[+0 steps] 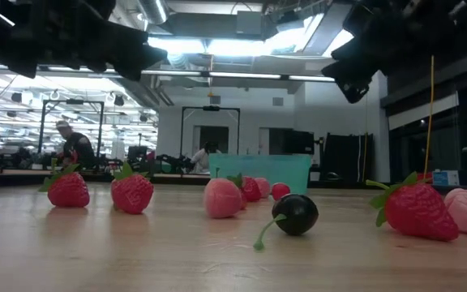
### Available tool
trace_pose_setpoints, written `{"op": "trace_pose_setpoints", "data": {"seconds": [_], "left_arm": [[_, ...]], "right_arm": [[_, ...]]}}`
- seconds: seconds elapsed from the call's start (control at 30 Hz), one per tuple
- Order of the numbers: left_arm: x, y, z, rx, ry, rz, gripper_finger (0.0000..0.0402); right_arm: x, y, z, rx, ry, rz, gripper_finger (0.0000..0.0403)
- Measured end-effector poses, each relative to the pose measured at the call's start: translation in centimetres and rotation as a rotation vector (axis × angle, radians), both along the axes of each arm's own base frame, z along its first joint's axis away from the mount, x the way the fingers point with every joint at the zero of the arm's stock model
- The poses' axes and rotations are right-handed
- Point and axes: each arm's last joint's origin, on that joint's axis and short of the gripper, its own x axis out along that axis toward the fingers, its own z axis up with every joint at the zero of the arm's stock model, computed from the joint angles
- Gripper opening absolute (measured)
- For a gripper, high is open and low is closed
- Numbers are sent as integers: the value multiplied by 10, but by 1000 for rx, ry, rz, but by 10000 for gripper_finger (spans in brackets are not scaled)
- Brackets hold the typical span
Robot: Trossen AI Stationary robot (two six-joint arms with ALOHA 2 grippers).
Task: Pick and placing Produce into tupperware
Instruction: Put the red cherry into the blue bin
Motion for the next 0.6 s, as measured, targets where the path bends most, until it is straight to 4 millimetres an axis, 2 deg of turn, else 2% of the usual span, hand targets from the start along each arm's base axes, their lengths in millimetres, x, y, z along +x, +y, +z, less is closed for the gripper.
{"op": "trace_pose_setpoints", "data": {"seconds": [0.17, 0.33, 0.47, 0.6], "left_arm": [[0, 0, 0, -18, 4, 0, 245], [0, 1, 0, -18, 5, 5, 245], [-1, 1, 1, -18, -2, 5, 245], [-9, 1, -7, -46, 15, 14, 245]], "right_arm": [[2, 15, 21, -112, 152, -31, 143], [3, 34, 35, -130, 313, -84, 143], [14, 50, 36, -163, 359, -56, 143], [30, 62, 28, -187, 460, -39, 143]]}}
